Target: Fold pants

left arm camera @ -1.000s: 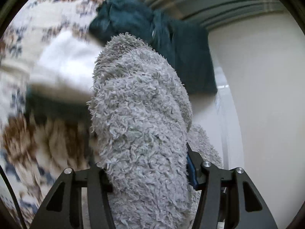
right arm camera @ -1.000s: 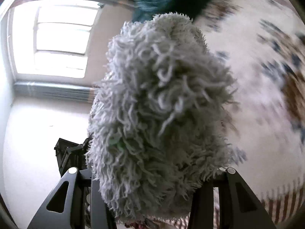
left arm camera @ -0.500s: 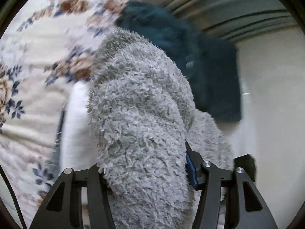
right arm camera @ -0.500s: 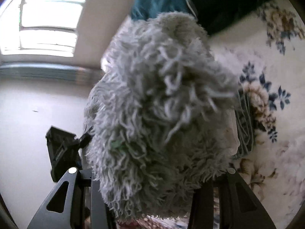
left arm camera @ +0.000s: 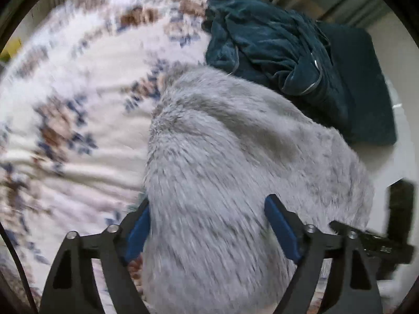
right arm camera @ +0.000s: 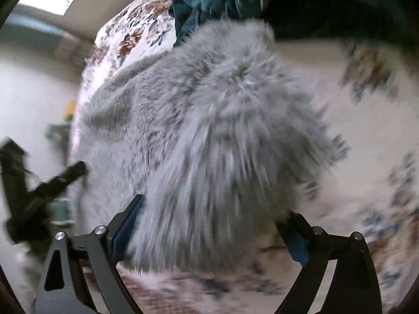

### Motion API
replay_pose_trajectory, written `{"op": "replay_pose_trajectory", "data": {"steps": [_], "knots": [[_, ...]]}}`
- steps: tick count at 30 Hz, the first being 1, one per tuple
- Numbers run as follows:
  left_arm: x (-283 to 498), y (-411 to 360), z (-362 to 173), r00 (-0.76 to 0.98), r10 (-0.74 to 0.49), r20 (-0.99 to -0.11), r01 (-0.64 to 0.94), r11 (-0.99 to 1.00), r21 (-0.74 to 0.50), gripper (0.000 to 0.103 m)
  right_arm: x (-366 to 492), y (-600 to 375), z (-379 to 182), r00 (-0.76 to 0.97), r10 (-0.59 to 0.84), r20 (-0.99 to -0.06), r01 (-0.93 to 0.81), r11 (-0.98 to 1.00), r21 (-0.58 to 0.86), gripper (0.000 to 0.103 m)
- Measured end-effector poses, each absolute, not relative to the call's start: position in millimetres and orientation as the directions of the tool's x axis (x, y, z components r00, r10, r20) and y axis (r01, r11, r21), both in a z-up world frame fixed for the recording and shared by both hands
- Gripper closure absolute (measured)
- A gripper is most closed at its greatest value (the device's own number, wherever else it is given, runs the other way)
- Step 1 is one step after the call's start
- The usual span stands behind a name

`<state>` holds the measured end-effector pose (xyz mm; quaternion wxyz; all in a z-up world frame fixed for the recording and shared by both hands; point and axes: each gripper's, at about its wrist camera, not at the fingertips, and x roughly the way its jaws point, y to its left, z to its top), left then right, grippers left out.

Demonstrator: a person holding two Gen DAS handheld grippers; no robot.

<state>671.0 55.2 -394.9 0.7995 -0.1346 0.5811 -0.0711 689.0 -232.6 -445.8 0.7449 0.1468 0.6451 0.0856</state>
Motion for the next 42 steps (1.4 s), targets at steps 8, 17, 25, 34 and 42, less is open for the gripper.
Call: {"op": "replay_pose_trajectory", "data": {"steps": [8, 17, 25, 34, 42], "knots": [[633.5, 24.7, -344.5, 0.464, -0.022, -0.885, -0.054, 0.997, -0.053, 0.006, 652.1, -219.0, -332.3, 0.324, -0.038, -0.945, 0.012, 0.999, -0.037, 0.006], [581.0, 17.8, -278.5, 0.525, 0.010, -0.851, -0.050, 0.999, -0.019, 0.006, 579.9, -208.8, -211.0, 0.421, -0.096, -0.902, 0.074, 0.995, -0.071, 0.006], [500.2, 22.9, -202.0, 0.603, -0.027, -0.797, 0.008, 1.000, -0.028, 0.006, 476.3, -194.7, -114.3, 0.528, -0.109, -0.842, 0.101, 0.993, -0.065, 0.006], [380.8, 31.8, -116.5, 0.701, -0.070, -0.710, 0.088, 0.996, -0.011, 0.006, 340.2, -182.5, -12.6, 0.627, -0.124, -0.769, 0.151, 0.988, -0.036, 0.006], [287.2, 40.2, -66.2, 0.744, -0.076, -0.664, 0.108, 0.994, 0.006, 0.006, 216.1, -161.3, 57.9, 0.699, -0.079, -0.711, 0.118, 0.993, 0.006, 0.006]]}}
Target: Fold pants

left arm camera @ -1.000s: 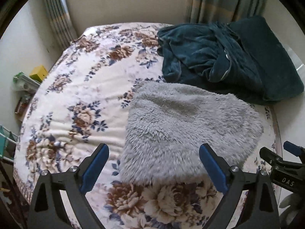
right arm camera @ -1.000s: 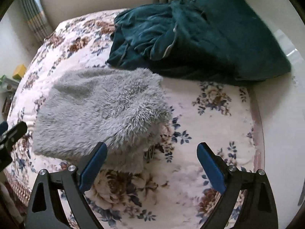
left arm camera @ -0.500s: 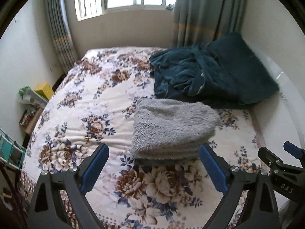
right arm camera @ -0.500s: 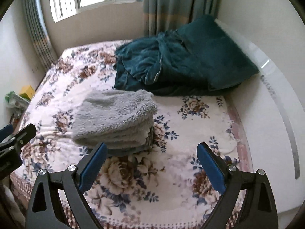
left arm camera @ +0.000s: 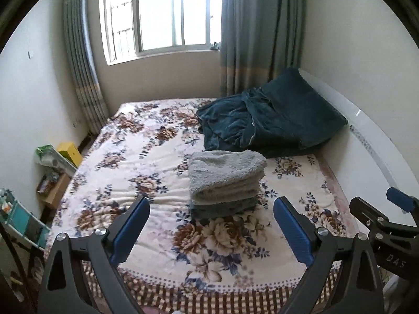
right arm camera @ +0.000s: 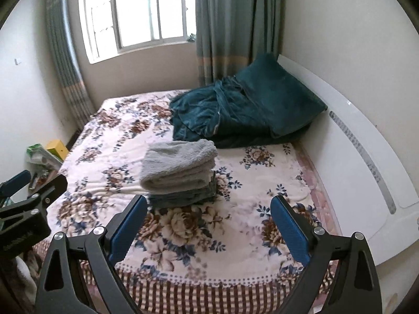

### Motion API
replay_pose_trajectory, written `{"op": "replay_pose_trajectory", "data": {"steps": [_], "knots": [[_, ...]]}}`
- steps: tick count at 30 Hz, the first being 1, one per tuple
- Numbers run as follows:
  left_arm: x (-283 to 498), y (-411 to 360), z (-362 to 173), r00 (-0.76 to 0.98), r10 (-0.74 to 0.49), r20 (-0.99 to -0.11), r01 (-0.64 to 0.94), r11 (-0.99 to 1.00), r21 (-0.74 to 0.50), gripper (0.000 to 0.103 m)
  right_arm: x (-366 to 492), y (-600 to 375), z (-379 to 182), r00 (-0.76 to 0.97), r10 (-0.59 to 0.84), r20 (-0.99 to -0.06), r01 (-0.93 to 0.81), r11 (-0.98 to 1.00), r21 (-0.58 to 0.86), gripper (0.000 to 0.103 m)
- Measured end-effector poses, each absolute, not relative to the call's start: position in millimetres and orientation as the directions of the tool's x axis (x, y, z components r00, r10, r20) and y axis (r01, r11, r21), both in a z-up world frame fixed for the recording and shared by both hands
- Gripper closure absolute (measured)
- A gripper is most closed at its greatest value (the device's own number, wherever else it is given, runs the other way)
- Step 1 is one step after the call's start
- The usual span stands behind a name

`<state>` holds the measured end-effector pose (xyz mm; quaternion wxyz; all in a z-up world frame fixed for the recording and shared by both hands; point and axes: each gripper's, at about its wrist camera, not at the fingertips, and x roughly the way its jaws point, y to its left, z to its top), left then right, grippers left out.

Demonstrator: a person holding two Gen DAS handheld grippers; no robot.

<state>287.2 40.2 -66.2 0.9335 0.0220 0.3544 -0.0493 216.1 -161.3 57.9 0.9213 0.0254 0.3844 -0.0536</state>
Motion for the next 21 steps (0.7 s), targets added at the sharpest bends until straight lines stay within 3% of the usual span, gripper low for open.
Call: {"op": "replay_pose_trajectory", "data": {"steps": [10, 21], "knots": [[210.6, 43.4, -31.0, 0.787, -0.030, -0.616, 0.034, 0.999, -0.005, 0.006, 122.5, -160.5, 112.9, 0.750, -0.016, -0.661, 0.032, 0.999, 0.012, 0.006], [188.3, 43.5, -22.4, 0.820, 0.014, -0.572, -0.012, 1.000, 0.007, 0.000, 107.3, -158.0, 126.1, 0.758, 0.021, -0.652, -0.026, 1.000, 0.002, 0.001]]}}
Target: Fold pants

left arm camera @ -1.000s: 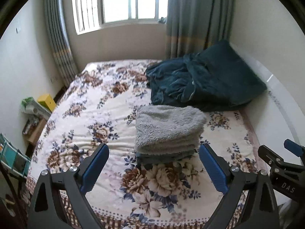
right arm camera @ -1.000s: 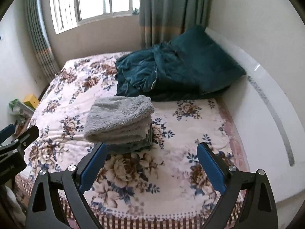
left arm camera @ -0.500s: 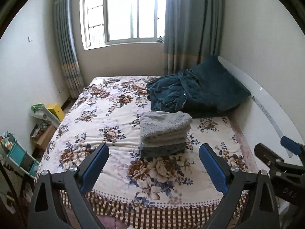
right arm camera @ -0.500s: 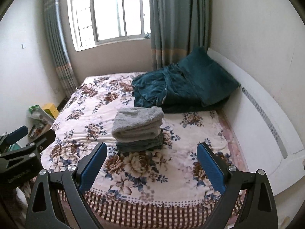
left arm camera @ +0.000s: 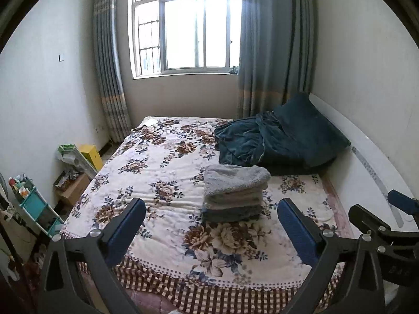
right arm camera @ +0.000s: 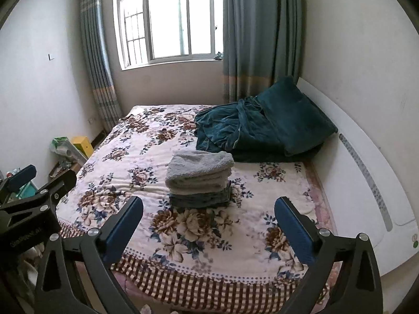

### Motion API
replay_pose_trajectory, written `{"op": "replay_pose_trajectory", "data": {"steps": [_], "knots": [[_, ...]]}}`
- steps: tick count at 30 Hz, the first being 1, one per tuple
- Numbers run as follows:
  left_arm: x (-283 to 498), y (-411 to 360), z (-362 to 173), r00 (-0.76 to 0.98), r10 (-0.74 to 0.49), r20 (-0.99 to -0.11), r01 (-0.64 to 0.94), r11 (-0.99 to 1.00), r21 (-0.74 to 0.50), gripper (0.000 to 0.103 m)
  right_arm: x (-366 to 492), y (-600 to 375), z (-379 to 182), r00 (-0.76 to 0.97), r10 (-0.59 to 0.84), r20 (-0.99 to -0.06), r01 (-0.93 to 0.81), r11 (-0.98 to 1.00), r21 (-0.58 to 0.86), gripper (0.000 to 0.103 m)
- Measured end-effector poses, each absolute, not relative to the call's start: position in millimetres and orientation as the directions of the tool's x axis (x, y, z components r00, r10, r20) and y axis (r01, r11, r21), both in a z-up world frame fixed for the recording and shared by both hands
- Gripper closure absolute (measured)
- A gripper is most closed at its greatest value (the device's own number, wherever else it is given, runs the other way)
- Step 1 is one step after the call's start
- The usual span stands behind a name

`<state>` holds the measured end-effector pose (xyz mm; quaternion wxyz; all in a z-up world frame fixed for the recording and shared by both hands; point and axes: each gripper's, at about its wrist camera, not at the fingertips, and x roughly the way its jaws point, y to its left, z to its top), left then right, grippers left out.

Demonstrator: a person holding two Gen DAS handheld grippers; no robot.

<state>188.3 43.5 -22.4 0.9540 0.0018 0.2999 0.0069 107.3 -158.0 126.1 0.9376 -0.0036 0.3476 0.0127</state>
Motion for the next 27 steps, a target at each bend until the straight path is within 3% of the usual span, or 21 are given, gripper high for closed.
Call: {"op": "replay_pose_trajectory", "data": {"steps": [11, 27], "knots": [[215.4, 42.6, -38.1, 0.826, 0.081, -0.557, -0.065, 0.997, 0.048, 0.000, 145.3, -168.4, 111.7, 0.767, -0.051, -0.639, 0.045, 0.999, -0.026, 0.000], [286.2, 31.6, -81.7, 0.751, 0.087, -0.655, -0.048, 0.996, 0.078, 0.000, 231.7, -175.2, 57.9, 0.712, -0.111, -0.693, 0.089, 0.994, -0.067, 0.000]]}}
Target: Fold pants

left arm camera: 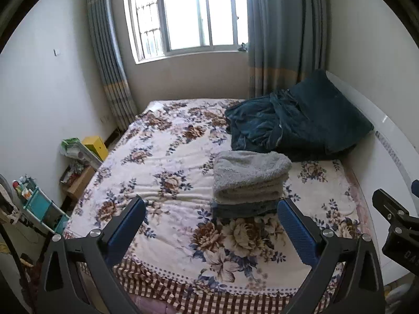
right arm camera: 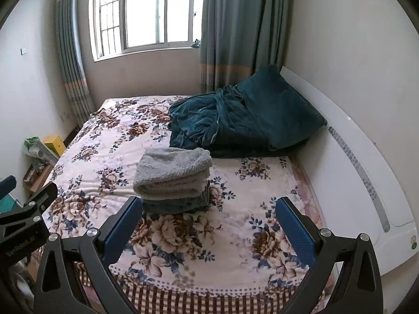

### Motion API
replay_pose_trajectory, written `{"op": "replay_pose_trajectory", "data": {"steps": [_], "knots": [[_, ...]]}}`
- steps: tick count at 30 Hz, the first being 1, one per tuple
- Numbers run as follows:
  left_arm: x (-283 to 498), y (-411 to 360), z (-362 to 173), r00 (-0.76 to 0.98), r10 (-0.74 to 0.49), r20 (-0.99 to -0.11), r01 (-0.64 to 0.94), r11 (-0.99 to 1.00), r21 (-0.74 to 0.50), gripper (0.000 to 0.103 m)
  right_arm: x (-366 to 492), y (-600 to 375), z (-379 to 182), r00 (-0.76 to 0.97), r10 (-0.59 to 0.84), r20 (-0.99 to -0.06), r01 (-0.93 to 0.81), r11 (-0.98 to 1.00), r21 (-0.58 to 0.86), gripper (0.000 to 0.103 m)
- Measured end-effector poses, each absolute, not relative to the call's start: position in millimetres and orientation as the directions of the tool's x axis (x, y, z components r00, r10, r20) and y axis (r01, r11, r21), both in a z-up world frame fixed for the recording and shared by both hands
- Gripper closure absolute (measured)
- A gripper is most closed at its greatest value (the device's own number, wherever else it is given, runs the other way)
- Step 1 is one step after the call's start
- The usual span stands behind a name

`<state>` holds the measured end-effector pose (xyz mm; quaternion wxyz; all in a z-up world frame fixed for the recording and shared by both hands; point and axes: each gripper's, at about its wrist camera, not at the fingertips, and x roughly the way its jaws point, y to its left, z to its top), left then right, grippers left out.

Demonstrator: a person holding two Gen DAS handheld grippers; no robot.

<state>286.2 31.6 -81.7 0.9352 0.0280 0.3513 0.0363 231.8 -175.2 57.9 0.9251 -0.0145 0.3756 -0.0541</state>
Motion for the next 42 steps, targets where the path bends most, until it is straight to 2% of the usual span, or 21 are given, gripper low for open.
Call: {"op": "replay_pose_trajectory", "data": {"steps": [17, 42], "knots": [[310.9, 33.2, -88.0, 0.736, 0.089, -0.671, -0.057, 0.996, 0.069, 0.000, 264.8, -173.2, 39.2, 0.694, -0.100, -0.713, 0.091, 0.995, -0.051, 0.000], [313.2, 35.1, -83.8, 0.765, 0.104, -0.635, -0.070, 0.994, 0.080, 0.000, 265.8, -168.6, 31.0, 0.697, -0.079, -0.712, 0.086, 0.996, -0.026, 0.000]]}}
